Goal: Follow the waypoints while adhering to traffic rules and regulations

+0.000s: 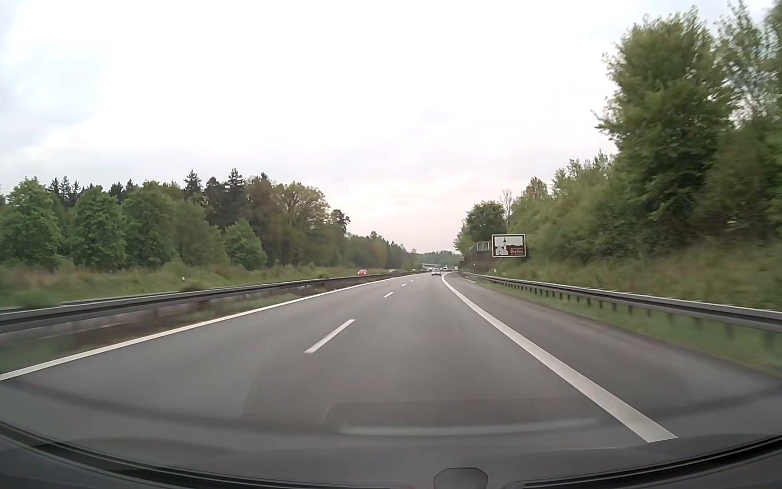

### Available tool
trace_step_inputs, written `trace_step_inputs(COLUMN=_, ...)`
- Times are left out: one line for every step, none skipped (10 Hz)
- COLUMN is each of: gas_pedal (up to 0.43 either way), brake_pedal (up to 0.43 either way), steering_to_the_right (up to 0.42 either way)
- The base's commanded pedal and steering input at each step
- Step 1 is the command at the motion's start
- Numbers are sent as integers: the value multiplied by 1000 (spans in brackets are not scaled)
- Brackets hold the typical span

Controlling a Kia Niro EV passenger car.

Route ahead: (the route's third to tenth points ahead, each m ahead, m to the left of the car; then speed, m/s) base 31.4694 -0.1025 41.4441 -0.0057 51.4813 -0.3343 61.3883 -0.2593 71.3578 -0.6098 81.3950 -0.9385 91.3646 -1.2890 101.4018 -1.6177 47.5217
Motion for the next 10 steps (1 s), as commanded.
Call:
trace_step_inputs(gas_pedal=0, brake_pedal=0, steering_to_the_right=5)
trace_step_inputs(gas_pedal=0, brake_pedal=0, steering_to_the_right=5)
trace_step_inputs(gas_pedal=0, brake_pedal=0, steering_to_the_right=5)
trace_step_inputs(gas_pedal=0, brake_pedal=0, steering_to_the_right=5)
trace_step_inputs(gas_pedal=0, brake_pedal=0, steering_to_the_right=4)
trace_step_inputs(gas_pedal=0, brake_pedal=0, steering_to_the_right=5)
trace_step_inputs(gas_pedal=59, brake_pedal=0, steering_to_the_right=5)
trace_step_inputs(gas_pedal=189, brake_pedal=0, steering_to_the_right=5)
trace_step_inputs(gas_pedal=260, brake_pedal=0, steering_to_the_right=5)
trace_step_inputs(gas_pedal=287, brake_pedal=0, steering_to_the_right=6)
